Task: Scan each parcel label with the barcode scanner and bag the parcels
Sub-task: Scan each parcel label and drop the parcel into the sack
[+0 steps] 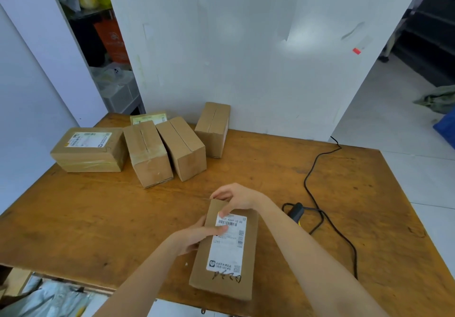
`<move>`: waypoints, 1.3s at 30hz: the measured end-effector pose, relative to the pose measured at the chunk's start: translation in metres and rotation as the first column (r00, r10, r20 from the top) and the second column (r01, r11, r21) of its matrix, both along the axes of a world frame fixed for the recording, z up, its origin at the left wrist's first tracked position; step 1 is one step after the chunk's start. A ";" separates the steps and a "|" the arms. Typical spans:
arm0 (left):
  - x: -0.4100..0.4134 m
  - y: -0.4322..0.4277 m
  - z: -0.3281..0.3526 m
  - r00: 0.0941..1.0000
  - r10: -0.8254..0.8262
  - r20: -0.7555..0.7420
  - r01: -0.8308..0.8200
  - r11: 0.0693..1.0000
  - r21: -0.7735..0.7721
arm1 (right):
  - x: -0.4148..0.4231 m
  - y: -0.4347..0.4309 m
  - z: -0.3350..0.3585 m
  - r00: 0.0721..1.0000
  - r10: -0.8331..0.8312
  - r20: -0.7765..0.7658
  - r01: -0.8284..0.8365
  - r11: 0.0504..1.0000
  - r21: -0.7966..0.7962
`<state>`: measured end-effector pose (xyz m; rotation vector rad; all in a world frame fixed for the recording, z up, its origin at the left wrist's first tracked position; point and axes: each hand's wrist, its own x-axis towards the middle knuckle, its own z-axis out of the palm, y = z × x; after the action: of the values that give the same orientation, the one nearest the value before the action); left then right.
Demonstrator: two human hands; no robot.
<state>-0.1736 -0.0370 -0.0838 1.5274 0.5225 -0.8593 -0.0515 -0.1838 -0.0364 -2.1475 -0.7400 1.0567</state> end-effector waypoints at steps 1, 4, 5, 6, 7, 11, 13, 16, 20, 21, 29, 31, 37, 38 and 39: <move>-0.002 -0.001 -0.003 0.999 0.044 0.022 -0.044 0.999 0.001 | 0.000 0.001 0.000 1.000 0.022 -0.008 -0.022 1.000 0.005; -0.003 -0.004 -0.009 0.981 0.191 0.044 -0.190 0.981 -0.028 | 0.000 0.003 0.003 0.998 0.059 0.017 -0.060 0.998 0.032; -0.001 -0.006 -0.009 0.968 0.246 0.053 -0.245 0.969 -0.030 | 0.000 0.001 0.005 0.999 0.026 0.048 -0.030 0.997 0.067; 0.003 -0.008 -0.008 0.951 0.301 0.070 -0.300 0.954 -0.024 | 0.001 -0.002 0.008 0.994 -0.048 0.096 0.036 0.992 0.118; 0.007 -0.011 -0.007 0.931 0.352 0.094 -0.352 0.936 -0.018 | 0.002 -0.008 0.010 0.974 -0.159 0.160 0.129 0.975 0.182; 0.029 -0.016 -0.003 0.808 0.554 0.200 -0.554 0.830 -0.063 | 0.004 -0.065 0.004 0.732 -0.604 0.317 0.444 0.775 0.450; 0.040 -0.017 -0.002 0.744 0.623 0.243 -0.618 0.779 -0.108 | 0.000 -0.100 -0.010 0.624 -0.696 0.354 0.539 0.712 0.450; 0.053 -0.025 0.002 0.697 0.654 0.294 -0.638 0.753 -0.163 | -0.018 -0.142 -0.042 0.580 -0.670 0.463 0.622 0.732 0.280; 0.070 -0.048 0.007 0.696 0.626 0.351 -0.605 0.775 -0.185 | -0.054 -0.171 -0.075 0.497 -0.703 0.509 0.731 0.655 0.191; 0.074 -0.053 0.008 0.700 0.620 0.355 -0.595 0.781 -0.190 | -0.061 -0.174 -0.080 0.494 -0.714 0.497 0.750 0.639 0.171; 0.098 -0.073 0.008 0.791 0.485 0.374 -0.443 0.875 -0.197 | -0.073 -0.176 -0.103 0.533 -0.698 0.479 0.773 0.631 0.059; 0.100 -0.071 0.009 0.798 0.471 0.377 -0.428 0.882 -0.196 | -0.070 -0.178 -0.095 0.461 -0.781 0.421 0.815 0.560 0.146; 0.101 -0.067 0.009 0.791 0.465 0.398 -0.404 0.885 -0.231 | -0.062 -0.183 -0.027 0.440 -0.898 -0.017 0.785 0.375 0.494; 0.101 -0.068 0.009 0.782 0.479 0.398 -0.416 0.877 -0.240 | -0.066 -0.181 -0.015 0.532 -0.844 -0.071 0.735 0.419 0.532; 0.101 -0.069 0.009 0.774 0.492 0.398 -0.427 0.870 -0.247 | -0.070 -0.179 -0.004 0.628 -0.772 -0.098 0.678 0.481 0.556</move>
<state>-0.0727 -0.1061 -0.0748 1.3225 0.4504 -0.1390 -0.1215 -0.3624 -0.0405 -1.7308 -0.0807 0.1447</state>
